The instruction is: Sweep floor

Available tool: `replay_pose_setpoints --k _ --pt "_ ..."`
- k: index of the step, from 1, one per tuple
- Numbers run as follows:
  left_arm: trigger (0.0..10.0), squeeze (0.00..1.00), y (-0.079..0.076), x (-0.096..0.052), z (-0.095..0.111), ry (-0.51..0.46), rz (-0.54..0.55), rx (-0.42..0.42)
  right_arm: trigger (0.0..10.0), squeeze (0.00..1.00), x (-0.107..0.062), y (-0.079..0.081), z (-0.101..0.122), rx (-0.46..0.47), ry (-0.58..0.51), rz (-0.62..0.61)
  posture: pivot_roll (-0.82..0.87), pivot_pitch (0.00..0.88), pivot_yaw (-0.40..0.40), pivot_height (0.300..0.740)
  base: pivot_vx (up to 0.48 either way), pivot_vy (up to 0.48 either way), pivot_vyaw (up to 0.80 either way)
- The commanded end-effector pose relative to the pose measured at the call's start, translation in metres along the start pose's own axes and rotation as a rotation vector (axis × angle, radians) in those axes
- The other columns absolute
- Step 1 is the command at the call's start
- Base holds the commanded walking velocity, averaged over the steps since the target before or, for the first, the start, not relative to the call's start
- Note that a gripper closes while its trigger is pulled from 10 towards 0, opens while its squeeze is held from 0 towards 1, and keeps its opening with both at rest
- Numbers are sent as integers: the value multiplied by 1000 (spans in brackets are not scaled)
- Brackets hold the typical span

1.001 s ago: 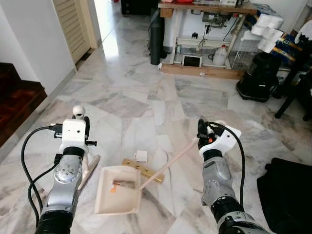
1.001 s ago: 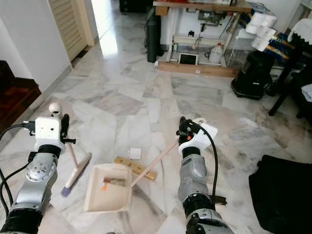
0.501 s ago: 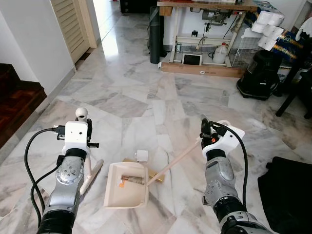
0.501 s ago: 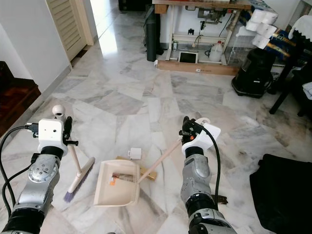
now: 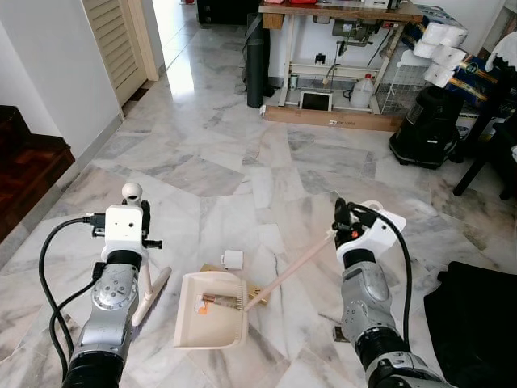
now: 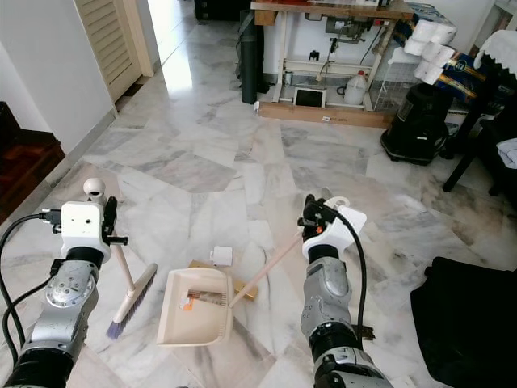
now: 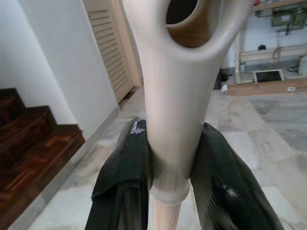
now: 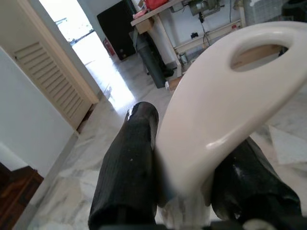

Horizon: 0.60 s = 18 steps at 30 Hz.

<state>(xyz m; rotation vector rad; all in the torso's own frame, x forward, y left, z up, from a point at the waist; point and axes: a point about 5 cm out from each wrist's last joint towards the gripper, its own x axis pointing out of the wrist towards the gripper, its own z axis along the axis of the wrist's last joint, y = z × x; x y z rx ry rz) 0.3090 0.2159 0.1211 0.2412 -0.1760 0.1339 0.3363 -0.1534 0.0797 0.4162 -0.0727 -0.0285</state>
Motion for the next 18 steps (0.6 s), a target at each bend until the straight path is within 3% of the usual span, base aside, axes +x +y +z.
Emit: replay_pose_setpoints --k 1,18 --pt "10000 0 5 -1 6 -41 19 16 10000 0 2 4 7 0 -48 12 173 0 -25 740 0 0 800" --pt "10000 0 9 -7 6 -31 63 18 10000 0 7 3 14 -13 -53 26 179 23 -49 740 0 0 800"
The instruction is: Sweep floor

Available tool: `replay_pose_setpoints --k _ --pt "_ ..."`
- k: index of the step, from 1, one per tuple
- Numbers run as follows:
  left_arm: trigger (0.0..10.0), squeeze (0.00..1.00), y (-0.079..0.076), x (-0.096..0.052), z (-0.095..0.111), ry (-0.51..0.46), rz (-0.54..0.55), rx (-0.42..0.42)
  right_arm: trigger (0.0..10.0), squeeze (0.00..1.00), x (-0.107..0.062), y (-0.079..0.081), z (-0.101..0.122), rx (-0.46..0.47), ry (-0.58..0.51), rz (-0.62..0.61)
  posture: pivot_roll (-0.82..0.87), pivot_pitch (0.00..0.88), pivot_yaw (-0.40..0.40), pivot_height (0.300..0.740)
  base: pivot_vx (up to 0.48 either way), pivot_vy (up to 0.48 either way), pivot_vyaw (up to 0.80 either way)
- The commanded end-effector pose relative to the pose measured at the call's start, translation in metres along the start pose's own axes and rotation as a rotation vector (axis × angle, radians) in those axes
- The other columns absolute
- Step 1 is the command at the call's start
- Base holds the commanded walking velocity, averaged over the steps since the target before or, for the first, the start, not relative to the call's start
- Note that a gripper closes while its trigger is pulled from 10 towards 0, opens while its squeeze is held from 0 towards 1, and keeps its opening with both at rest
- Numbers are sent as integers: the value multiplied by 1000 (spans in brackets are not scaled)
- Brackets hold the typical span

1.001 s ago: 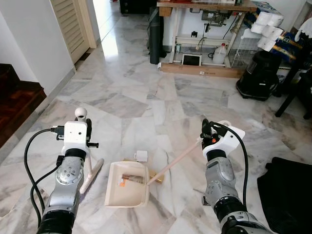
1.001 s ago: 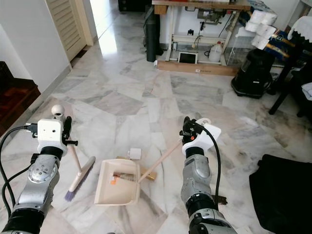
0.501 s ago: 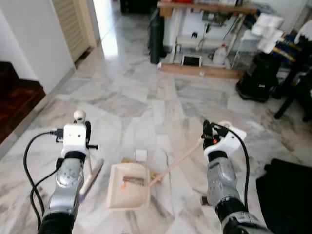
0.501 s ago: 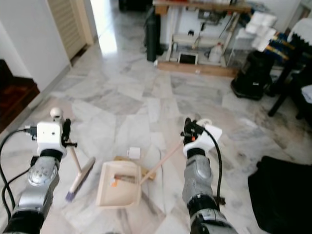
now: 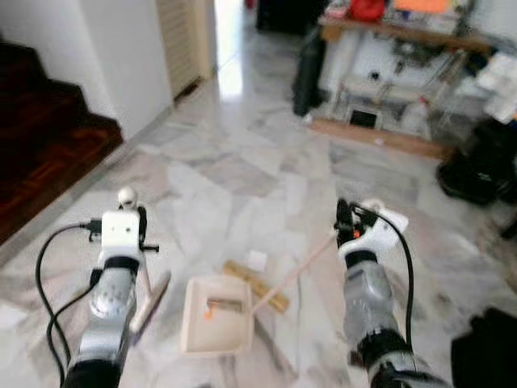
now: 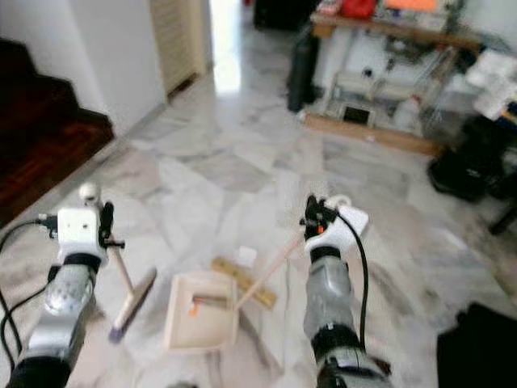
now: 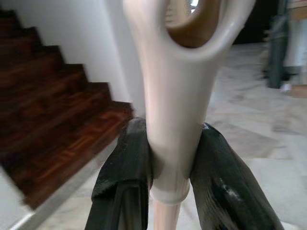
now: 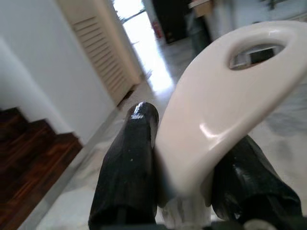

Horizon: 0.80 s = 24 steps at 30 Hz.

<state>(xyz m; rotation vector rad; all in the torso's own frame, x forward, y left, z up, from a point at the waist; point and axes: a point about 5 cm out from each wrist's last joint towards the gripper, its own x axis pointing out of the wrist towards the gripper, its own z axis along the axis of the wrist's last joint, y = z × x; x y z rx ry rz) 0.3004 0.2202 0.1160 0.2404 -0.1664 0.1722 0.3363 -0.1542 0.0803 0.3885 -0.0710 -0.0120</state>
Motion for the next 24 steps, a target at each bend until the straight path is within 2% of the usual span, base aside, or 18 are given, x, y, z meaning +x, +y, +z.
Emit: replay_pose_setpoints --k 1,14,24 --pt "10000 0 5 2 11 -45 30 13 10000 0 7 3 14 13 -58 9 179 25 -51 740 0 0 800" --pt "10000 0 11 -6 10 -40 83 18 10000 0 13 8 16 21 -47 27 212 60 -90 740 0 0 800" --pt "10000 0 10 -9 10 -30 91 16 10000 0 14 7 19 19 -52 28 197 65 -90 740 0 0 800"
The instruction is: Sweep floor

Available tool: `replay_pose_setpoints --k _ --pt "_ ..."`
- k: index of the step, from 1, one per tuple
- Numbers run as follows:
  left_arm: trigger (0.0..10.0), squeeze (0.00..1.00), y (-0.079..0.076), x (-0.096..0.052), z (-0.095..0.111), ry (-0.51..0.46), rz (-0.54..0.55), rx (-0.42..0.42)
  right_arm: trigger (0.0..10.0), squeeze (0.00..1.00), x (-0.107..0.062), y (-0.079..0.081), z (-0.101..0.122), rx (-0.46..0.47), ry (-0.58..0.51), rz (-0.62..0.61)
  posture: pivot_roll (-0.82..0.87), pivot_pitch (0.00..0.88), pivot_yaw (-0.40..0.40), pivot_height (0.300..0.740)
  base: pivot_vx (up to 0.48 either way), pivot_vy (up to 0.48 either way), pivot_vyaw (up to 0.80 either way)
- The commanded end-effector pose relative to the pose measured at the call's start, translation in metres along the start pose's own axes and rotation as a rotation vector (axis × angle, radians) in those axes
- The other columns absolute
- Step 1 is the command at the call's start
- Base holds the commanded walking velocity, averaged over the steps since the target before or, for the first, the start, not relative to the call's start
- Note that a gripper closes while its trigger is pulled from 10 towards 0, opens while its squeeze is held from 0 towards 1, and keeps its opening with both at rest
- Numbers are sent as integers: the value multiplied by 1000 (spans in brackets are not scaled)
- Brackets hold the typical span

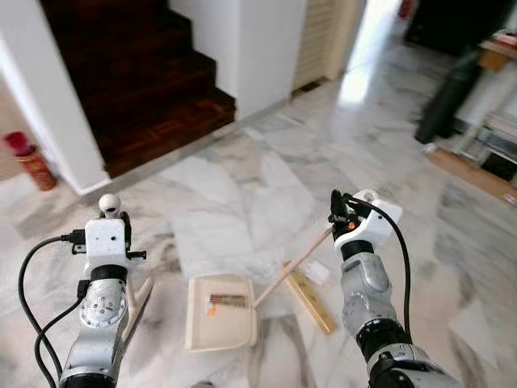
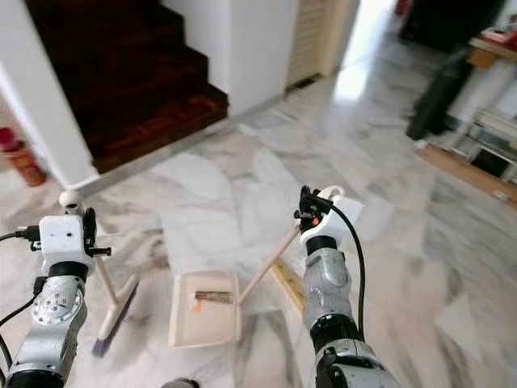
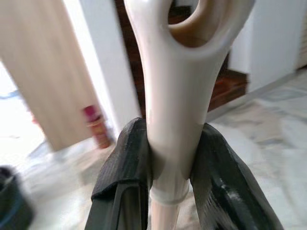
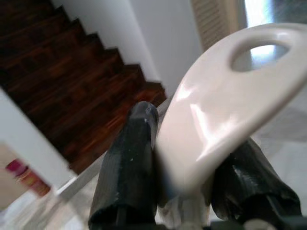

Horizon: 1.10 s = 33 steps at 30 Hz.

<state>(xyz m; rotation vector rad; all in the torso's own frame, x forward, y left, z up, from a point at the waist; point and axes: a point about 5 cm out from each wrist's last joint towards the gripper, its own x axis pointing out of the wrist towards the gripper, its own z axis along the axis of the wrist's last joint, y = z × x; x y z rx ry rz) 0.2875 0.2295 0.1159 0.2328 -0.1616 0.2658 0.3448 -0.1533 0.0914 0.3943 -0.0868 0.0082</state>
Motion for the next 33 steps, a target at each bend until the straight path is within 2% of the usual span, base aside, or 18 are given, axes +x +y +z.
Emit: replay_pose_setpoints --k 1,8,27,33 --pt "10000 0 -2 3 11 -46 -4 12 10000 0 5 2 9 12 -40 6 195 66 -89 740 0 0 800" --pt "10000 0 -4 3 11 -44 -12 11 10000 0 4 3 9 14 -43 6 195 67 -85 740 0 0 741" --pt "10000 0 -7 -4 12 -41 -4 -8 10000 0 6 9 7 29 -24 56 202 79 -103 740 0 0 0" --pt "10000 0 -4 -4 12 -39 12 -4 10000 0 6 11 8 21 -31 65 206 79 -103 740 0 0 741"
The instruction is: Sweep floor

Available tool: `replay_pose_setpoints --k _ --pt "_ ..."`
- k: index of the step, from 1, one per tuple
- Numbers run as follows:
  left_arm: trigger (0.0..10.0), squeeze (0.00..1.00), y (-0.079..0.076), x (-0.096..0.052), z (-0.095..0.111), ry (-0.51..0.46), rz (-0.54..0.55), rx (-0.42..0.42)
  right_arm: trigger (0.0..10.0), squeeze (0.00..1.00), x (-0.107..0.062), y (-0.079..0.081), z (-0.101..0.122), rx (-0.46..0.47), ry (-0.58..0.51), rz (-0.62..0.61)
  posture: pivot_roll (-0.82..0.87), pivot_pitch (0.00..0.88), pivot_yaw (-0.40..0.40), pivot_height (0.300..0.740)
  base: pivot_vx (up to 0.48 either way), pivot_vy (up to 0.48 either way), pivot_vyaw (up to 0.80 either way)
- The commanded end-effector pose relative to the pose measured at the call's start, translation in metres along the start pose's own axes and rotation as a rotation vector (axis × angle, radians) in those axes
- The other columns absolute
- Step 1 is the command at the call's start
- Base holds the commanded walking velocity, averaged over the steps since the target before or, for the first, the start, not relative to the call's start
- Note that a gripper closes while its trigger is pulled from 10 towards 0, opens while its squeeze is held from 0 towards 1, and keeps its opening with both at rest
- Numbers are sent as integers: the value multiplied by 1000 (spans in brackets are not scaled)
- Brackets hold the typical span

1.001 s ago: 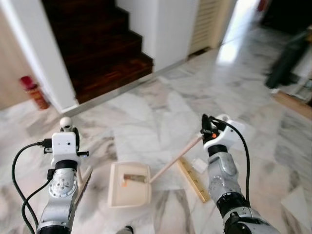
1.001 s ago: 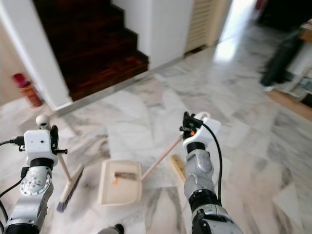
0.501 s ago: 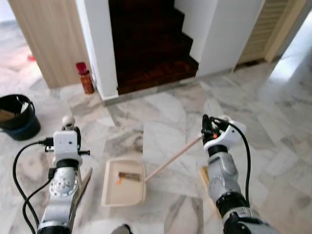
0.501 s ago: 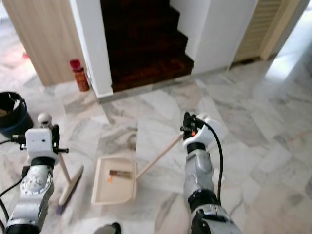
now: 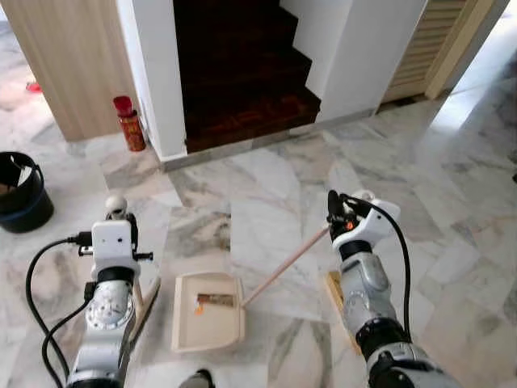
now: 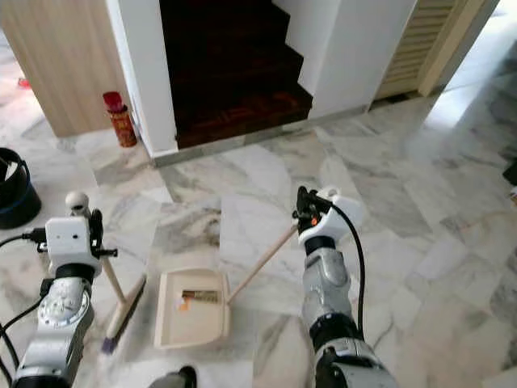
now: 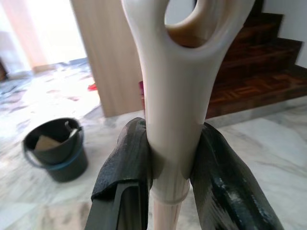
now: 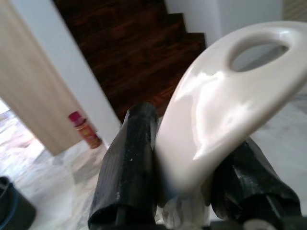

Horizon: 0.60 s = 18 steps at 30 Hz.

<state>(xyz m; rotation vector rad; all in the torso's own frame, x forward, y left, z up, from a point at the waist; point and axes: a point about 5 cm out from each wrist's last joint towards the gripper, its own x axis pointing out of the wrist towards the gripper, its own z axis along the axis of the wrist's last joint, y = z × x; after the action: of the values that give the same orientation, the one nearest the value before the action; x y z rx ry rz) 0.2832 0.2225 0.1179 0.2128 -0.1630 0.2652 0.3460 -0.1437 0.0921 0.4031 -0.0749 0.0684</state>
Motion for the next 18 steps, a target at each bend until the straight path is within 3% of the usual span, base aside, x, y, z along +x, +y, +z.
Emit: replay_pose_setpoints --k 1,4,13,18 --pt "10000 0 1 1 8 -40 11 16 10000 0 4 1 11 12 -55 10 206 79 -103 740 0 0 800" --pt "10000 0 2 1 8 -39 15 15 10000 0 3 2 10 11 -49 14 205 78 -102 740 0 0 0" --pt "10000 0 1 1 8 -37 14 15 10000 0 3 2 9 18 -49 17 208 64 -97 740 0 0 699" --pt "10000 0 2 2 9 -42 13 16 10000 0 3 3 8 37 -45 18 213 53 -97 740 0 0 0"
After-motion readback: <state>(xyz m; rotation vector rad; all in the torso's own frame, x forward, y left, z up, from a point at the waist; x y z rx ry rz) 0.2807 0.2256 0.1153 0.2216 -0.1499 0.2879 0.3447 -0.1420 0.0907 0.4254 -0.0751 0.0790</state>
